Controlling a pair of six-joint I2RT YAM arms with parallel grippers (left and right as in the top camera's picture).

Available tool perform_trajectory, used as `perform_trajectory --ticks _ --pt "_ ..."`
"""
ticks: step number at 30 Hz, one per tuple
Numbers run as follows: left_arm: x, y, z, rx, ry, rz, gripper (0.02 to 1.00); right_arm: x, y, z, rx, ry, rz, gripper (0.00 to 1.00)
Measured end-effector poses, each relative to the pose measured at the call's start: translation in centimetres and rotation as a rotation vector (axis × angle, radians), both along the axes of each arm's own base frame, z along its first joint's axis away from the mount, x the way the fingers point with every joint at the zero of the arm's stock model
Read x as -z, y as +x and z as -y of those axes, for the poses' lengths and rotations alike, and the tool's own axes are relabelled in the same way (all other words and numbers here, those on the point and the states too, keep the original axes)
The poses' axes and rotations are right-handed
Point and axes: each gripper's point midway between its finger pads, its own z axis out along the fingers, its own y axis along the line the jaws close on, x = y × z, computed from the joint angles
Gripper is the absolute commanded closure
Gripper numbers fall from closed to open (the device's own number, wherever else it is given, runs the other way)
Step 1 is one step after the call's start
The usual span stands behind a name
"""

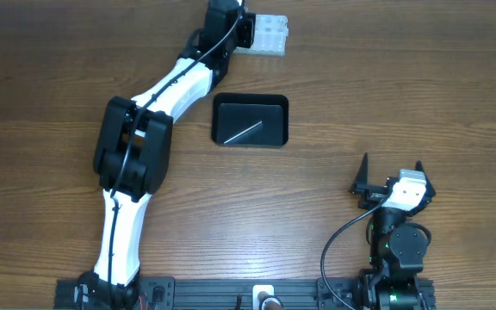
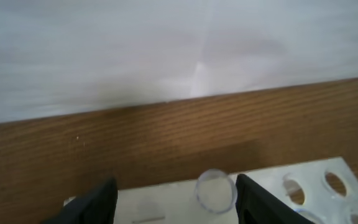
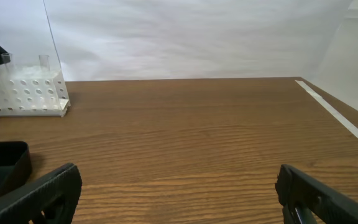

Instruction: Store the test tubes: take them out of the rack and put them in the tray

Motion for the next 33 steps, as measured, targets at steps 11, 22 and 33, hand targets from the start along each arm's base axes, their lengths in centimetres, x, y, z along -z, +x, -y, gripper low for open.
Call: perform_trajectory --ticks 11,22,33 --pt "-0.6 1.2 0.8 0.028 -0.029 0.041 0.496 0.0 0.0 0.0 0.0 0.0 0.0 0.007" --pt "0.2 1.2 1.0 0.036 -0.025 0.03 0.695 0.0 0.0 0.0 0.0 0.0 0.0 0.009" --pt "0.1 1.1 1.1 0.041 -0.026 0.029 0.836 0.0 0.0 0.0 0.0 0.0 0.0 0.009"
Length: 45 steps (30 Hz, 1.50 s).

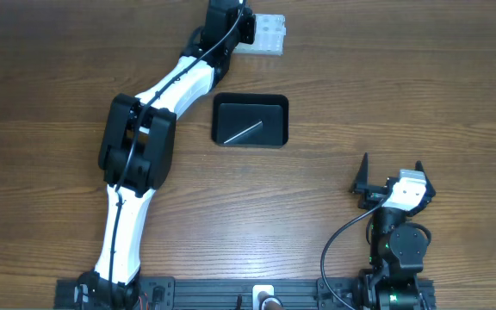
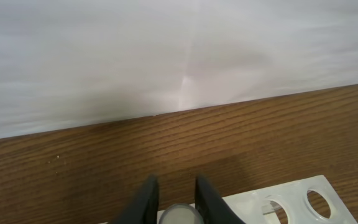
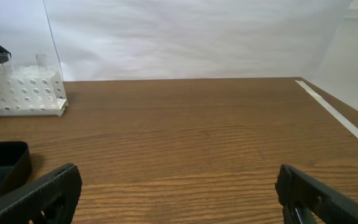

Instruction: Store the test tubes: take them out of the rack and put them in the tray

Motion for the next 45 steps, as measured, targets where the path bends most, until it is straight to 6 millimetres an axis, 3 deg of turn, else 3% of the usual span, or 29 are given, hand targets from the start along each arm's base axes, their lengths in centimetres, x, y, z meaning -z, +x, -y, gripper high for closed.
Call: perform_trajectory --ticks 24,27,29,32,35,38,40,43,45 --pt "0.0 0.0 0.1 0.003 0.004 0.002 0.95 0.0 0.0 0.0 0.0 -0.001 0.0 0.009" --pt "-0.8 -0.1 0.1 0.002 0.004 0.012 0.95 0.0 0.0 0.0 0.0 -0.001 0.0 0.009" --pt "-2.1 -0.1 0.0 0.0 -0.001 0.03 0.95 0.0 0.0 0.0 0.0 0.0 0.0 0.007" --pt "-6.6 -0.4 -0.1 0.001 -0.016 0.094 0.952 0.0 0.0 0.0 0.0 0.0 0.0 0.009" --pt "-12.9 -1.4 -0.5 0.003 -0.04 0.18 0.954 0.0 0.0 0.0 0.0 0.0 0.0 0.007" --pt "-19.4 -3.9 -1.1 0.006 -0.056 0.228 0.954 0.0 0.0 0.0 0.0 0.0 0.0 0.007" --pt "-22.0 -5.6 -1.3 0.014 -0.055 0.23 0.952 0.0 0.0 0.0 0.0 -0.001 0.0 0.009" --pt "-22.9 -8.5 -1.2 0.037 -0.021 0.147 0.954 0.0 0.0 0.0 0.0 0.0 0.0 0.007" --pt "-20.8 -10.5 -1.1 0.038 0.019 0.022 0.956 0.0 0.0 0.0 0.0 0.0 0.0 0.009"
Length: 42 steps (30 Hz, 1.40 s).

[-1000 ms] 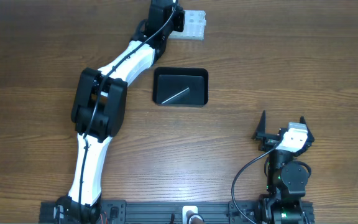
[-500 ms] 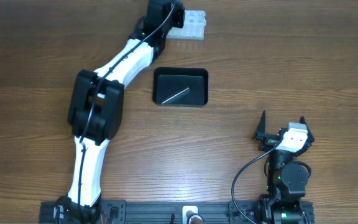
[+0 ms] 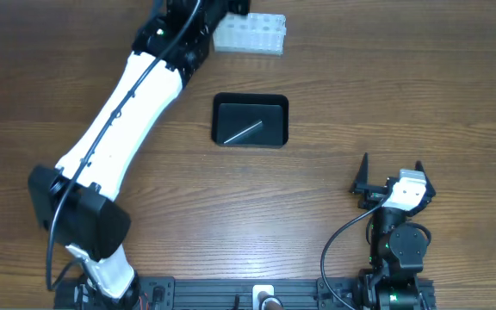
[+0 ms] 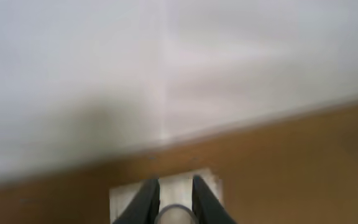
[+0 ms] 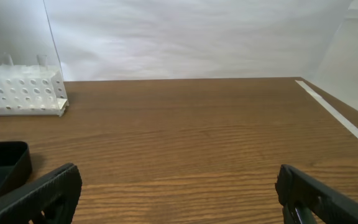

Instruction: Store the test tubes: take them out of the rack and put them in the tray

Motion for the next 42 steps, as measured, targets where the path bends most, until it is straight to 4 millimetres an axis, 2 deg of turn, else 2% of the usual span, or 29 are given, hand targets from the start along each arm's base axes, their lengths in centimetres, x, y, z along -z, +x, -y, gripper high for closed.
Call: perform_trajectory --ticks 3,5,10,14,16,28,34,37,38,42 --pt "4.7 -2.5 0.0 -0.041 0.052 -0.194 0.956 0.0 0.0 0.0 0.0 0.0 0.0 0.007" --pt "8.8 -4.5 -0.3 -0.101 0.086 -0.329 0.954 0.0 0.0 0.0 0.0 0.0 0.0 0.007" --pt "16.3 -7.4 -1.9 -0.226 0.126 -0.524 0.95 0.0 0.0 0.0 0.0 -0.001 0.0 0.009" --pt "20.6 -9.1 -3.2 -0.306 0.138 -0.623 0.95 0.0 0.0 0.0 0.0 0.0 0.0 0.007" --pt "22.1 -9.7 -3.6 -0.33 0.146 -0.659 0.945 0.0 0.0 0.0 0.0 0.0 0.0 0.007" --pt "26.5 -10.1 -3.7 -0.373 0.181 -0.734 0.923 0.0 0.0 0.0 0.0 0.0 0.0 0.007" --pt "27.4 -10.0 -3.7 -0.375 0.188 -0.742 0.847 0.0 0.0 0.0 0.0 -0.001 0.0 0.009" --pt "27.6 -10.0 -3.7 -0.376 0.189 -0.745 0.766 0.0 0.0 0.0 0.0 0.0 0.0 0.007" --pt "27.6 -10.0 -3.7 -0.377 0.189 -0.745 0.684 0.0 0.0 0.0 0.0 0.0 0.0 0.009" --pt "27.2 -9.9 -3.8 -0.396 0.193 -0.725 0.483 0.0 0.0 0.0 0.0 0.0 0.0 0.007"
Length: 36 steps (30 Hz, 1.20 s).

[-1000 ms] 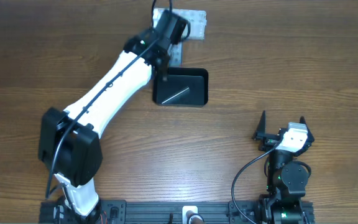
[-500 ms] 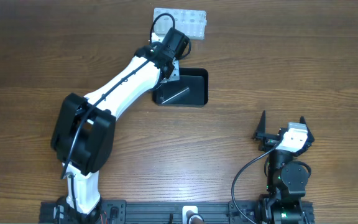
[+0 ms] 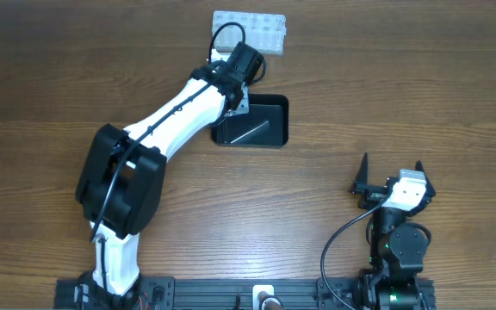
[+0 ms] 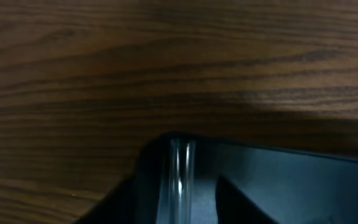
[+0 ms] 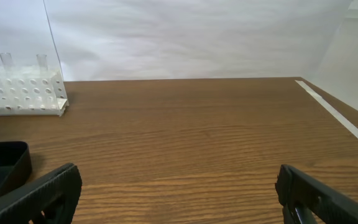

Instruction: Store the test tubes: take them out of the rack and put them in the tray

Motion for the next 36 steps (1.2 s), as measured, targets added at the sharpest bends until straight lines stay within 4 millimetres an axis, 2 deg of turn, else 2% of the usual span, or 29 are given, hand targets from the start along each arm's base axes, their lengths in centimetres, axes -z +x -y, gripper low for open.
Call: perform_trajectory --ticks 2,5,8,12,14,17,20,25,26,29,36 --pt "-1.2 0.1 -0.2 -0.006 0.009 0.034 0.424 0.0 0.0 0.0 0.0 0.0 0.0 0.007" --pt "-6.0 1.1 -0.1 0.002 -0.007 0.166 0.312 0.0 0.0 0.0 0.0 0.0 0.0 0.009" --pt "-14.2 2.4 0.5 0.04 -0.073 0.389 0.189 0.0 0.0 0.0 0.0 0.0 0.0 0.007" --pt "-25.7 1.8 -0.7 0.075 -0.138 0.665 0.097 0.0 0.0 0.0 0.0 0.0 0.0 0.009" --pt "-29.8 1.2 -2.0 0.083 -0.15 0.768 0.045 0.0 0.0 0.0 0.0 0.0 0.0 0.007" --pt "-33.4 1.0 -4.1 0.091 -0.152 0.878 0.02 0.0 0.0 0.0 0.0 0.0 0.0 0.009" --pt "-33.1 0.9 -6.2 0.109 -0.14 0.915 0.023 0.0 0.0 0.0 0.0 0.0 0.0 0.009" --pt "-27.9 0.6 -8.5 0.144 -0.151 0.922 0.018 0.0 0.0 0.0 0.0 0.0 0.0 0.007" --pt "-26.1 -0.1 -9.1 0.151 -0.15 0.907 0.018 0.0 0.0 0.0 0.0 -0.001 0.0 0.009" --pt "-23.9 -2.2 -10.3 0.166 -0.172 0.948 0.02 0.0 0.0 0.0 0.0 0.0 0.0 0.009" --pt "-20.9 -8.1 -15.2 0.126 -0.172 0.996 0.02 0.0 0.0 0.0 0.0 0.0 0.0 0.007"
